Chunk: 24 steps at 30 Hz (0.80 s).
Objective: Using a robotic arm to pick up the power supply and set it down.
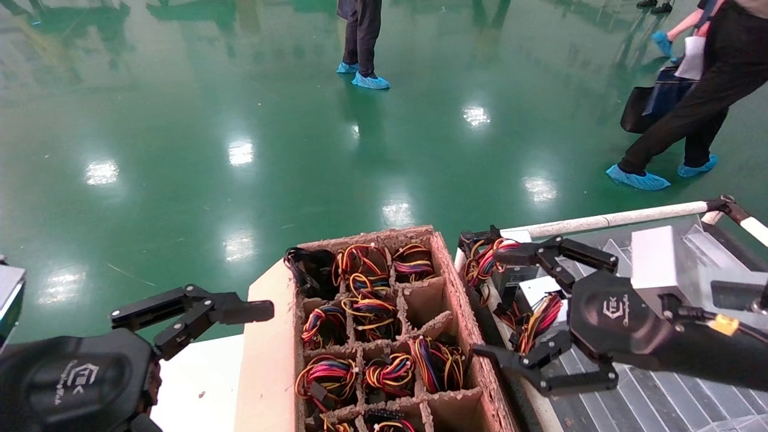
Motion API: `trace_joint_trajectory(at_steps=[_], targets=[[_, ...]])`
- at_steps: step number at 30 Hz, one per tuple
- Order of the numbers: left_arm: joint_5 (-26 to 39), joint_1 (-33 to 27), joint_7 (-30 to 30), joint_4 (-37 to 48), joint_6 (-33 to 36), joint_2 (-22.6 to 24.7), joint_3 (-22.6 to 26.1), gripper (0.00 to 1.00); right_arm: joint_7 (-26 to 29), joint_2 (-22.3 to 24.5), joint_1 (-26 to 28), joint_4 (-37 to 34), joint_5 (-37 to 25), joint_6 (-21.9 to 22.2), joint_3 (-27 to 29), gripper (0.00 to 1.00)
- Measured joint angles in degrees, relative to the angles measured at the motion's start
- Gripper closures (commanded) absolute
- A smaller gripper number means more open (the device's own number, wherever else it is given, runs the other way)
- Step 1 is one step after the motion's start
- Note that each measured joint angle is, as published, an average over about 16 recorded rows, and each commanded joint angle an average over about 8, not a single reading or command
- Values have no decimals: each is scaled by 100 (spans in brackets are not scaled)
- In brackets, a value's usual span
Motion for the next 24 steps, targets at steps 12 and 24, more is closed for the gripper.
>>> trace_joint_trajectory(at_steps=[12, 24], targets=[[0, 0, 0, 0, 0, 0, 1, 0, 432, 29, -411, 429, 782, -246, 100, 0], [-1, 0, 1, 0, -1, 0, 1, 0, 718, 47, -682, 712, 1296, -406, 165, 0]])
